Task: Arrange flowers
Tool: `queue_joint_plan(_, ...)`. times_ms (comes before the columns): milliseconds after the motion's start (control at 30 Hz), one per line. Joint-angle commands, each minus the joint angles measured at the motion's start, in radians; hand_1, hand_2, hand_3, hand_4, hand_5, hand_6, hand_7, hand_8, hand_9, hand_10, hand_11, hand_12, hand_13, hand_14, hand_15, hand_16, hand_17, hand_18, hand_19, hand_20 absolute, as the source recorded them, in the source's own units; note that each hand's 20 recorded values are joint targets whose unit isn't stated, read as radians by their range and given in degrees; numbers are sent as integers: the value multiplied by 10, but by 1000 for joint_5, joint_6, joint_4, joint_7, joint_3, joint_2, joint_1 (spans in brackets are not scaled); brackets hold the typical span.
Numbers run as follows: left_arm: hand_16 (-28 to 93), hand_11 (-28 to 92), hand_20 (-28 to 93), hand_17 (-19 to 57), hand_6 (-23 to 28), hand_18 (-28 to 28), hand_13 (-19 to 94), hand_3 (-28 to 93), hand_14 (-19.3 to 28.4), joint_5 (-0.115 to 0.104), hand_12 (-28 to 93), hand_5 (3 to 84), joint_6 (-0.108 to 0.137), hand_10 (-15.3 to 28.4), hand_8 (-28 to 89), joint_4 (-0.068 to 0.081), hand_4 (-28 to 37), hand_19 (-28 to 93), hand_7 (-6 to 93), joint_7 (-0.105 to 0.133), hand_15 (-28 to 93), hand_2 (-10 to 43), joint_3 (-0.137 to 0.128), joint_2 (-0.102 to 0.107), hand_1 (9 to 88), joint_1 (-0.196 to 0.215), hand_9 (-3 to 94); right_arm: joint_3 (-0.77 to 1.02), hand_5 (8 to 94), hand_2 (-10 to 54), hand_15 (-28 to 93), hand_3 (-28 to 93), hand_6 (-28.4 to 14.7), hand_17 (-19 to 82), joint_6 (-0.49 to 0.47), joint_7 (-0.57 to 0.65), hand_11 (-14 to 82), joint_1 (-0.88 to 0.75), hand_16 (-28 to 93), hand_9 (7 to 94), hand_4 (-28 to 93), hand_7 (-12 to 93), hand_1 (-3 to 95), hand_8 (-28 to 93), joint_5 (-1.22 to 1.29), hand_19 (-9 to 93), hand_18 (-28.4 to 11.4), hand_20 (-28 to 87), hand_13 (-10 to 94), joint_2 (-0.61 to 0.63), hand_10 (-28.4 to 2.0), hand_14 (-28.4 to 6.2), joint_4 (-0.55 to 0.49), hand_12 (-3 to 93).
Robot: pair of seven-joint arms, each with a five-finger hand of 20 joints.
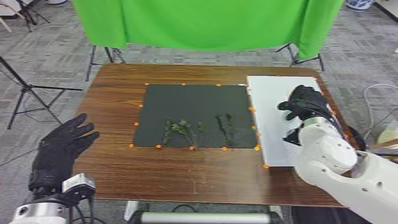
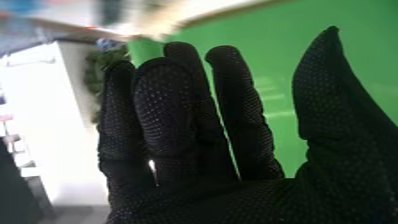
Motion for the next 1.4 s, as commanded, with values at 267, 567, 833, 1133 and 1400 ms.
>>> queue_joint_plan(267, -117, 283, -2, -92, 109, 226, 271, 828, 267, 3, 82, 401, -4, 198, -108, -2, -205, 614, 162, -10, 544, 66, 3, -5, 250, -2, 360, 6, 527, -89, 758, 882, -56, 343, -170, 26, 178, 37, 117, 553, -266, 240, 312, -160, 25, 932, -220, -56, 666, -25, -177, -100, 91, 134)
queue_joint_plan(567, -117, 283, -2, -92, 109, 226, 271, 828, 267, -1, 82, 401, -6, 198, -109, 1, -205, 615, 161, -6, 544, 65, 7, -2, 250, -7, 359, -64, 523, -92, 759, 883, -53, 342, -219, 34, 181, 99, 112, 561, -270, 233, 314, -155, 57, 932, -219, -40, 664, -69, -176, -101, 136, 136)
queue_joint_plan(833, -117, 283, -2, -92, 109, 226, 272, 828, 266, -3, 82, 401, -5, 198, -109, 4, -205, 615, 161, -3, 544, 65, 7, -1, 249, -10, 359, -68, 537, -89, 759, 879, -46, 345, -238, 39, 187, 98, 112, 582, -270, 238, 314, -156, 73, 932, -220, -13, 669, -92, -173, -102, 169, 138)
queue_joint_plan(1133, -118, 284, -3, -92, 109, 226, 271, 827, 267, -1, 82, 401, -9, 198, -108, 5, -206, 615, 160, -7, 545, 66, 5, 1, 251, -16, 359, -146, 563, -88, 757, 876, -37, 343, -243, 32, 193, 143, 116, 605, -271, 241, 318, -159, 67, 932, -221, -7, 672, -113, -166, -103, 174, 139)
queue_joint_plan(1400, -118, 283, -3, -92, 109, 226, 272, 828, 266, 0, 81, 401, -10, 198, -109, 4, -204, 616, 162, -9, 544, 66, 2, -1, 250, -12, 359, -245, 692, -95, 716, 807, -11, 374, -153, 47, 237, 198, 136, 772, -282, 318, 437, -54, 6, 932, -209, 27, 735, -118, -123, -76, 188, 169)
